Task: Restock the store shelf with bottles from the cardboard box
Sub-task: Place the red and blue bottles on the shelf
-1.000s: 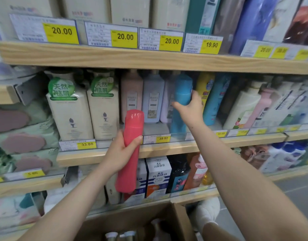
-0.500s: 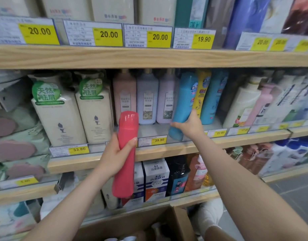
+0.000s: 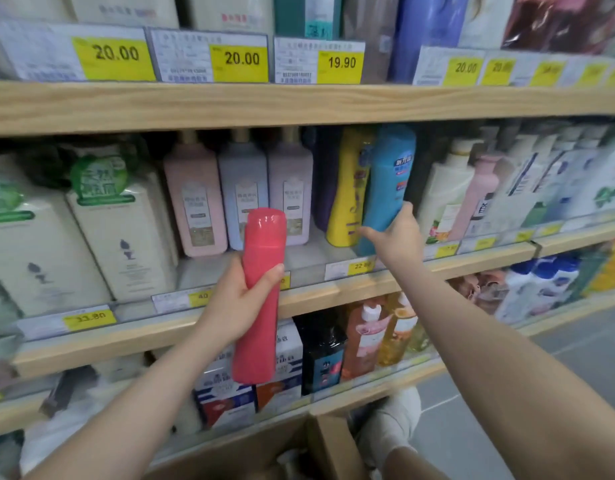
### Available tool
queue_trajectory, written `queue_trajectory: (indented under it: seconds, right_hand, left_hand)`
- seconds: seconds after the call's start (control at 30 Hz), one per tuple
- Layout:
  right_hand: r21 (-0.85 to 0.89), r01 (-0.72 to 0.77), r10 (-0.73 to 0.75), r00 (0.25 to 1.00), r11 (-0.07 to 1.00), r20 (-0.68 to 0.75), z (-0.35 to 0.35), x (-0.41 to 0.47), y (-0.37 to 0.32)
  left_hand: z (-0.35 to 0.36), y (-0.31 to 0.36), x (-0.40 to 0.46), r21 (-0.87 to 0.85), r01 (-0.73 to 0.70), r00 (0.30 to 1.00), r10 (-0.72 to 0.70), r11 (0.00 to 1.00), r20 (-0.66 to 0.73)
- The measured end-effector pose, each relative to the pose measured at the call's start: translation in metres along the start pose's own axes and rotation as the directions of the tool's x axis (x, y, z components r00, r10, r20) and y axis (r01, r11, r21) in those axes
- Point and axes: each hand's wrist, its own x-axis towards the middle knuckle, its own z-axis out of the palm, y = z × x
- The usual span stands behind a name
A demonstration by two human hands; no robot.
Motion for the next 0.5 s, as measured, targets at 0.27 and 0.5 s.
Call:
queue_trajectory:
  seconds: [0.27, 0.5]
  right_hand:
    - [0.045, -0.075, 0.076, 0.997, 0.996, -0.022, -0.003, 0.024, 0.034]
    - [-0.121, 0.05, -0.06, 0.995, 0.991, -0.08, -0.005, 0.01, 0.05]
  left_hand:
    - [0.05, 0.008, 0.028, -0.009, -0.058, 0.998, 0.058, 0.998, 0.039]
    - [0.064, -0.005, 0.024, 0.048, -0.056, 0.996, 0.053, 0.997, 0.072]
